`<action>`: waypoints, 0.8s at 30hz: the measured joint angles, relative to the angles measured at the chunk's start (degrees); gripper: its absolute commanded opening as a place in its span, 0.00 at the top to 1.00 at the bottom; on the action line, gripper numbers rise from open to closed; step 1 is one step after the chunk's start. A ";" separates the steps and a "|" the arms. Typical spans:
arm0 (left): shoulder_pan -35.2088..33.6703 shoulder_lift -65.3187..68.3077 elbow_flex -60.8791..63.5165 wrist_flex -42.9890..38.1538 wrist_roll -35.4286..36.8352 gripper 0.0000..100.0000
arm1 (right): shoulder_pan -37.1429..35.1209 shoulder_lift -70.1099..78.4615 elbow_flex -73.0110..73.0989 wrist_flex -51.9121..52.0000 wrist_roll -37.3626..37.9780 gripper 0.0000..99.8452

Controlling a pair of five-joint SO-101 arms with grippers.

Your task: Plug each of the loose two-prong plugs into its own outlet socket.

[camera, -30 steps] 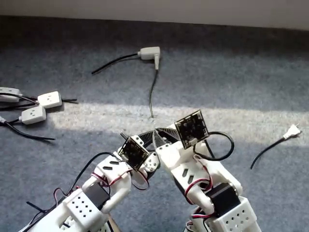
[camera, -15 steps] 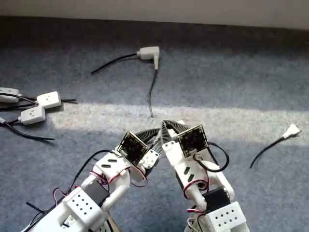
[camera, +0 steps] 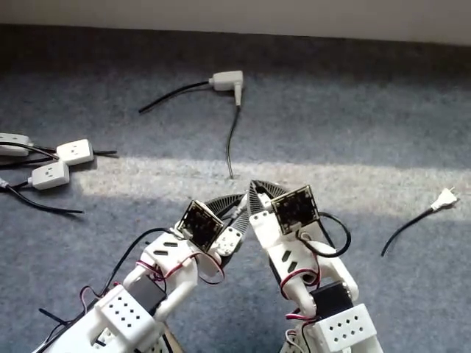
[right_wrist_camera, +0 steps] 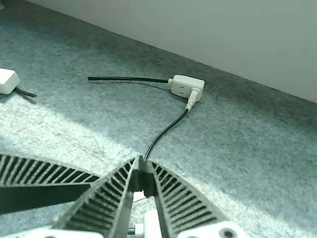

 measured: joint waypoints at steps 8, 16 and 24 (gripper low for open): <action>0.44 -0.26 0.00 -0.09 0.00 0.99 | -2.64 0.88 -8.26 5.54 -2.46 0.99; 0.62 -0.26 0.00 -0.18 0.00 0.99 | -2.37 0.53 -5.98 4.84 -2.55 0.99; 0.35 -0.18 0.00 -0.09 0.00 0.99 | 4.22 0.53 6.59 -11.43 2.81 0.99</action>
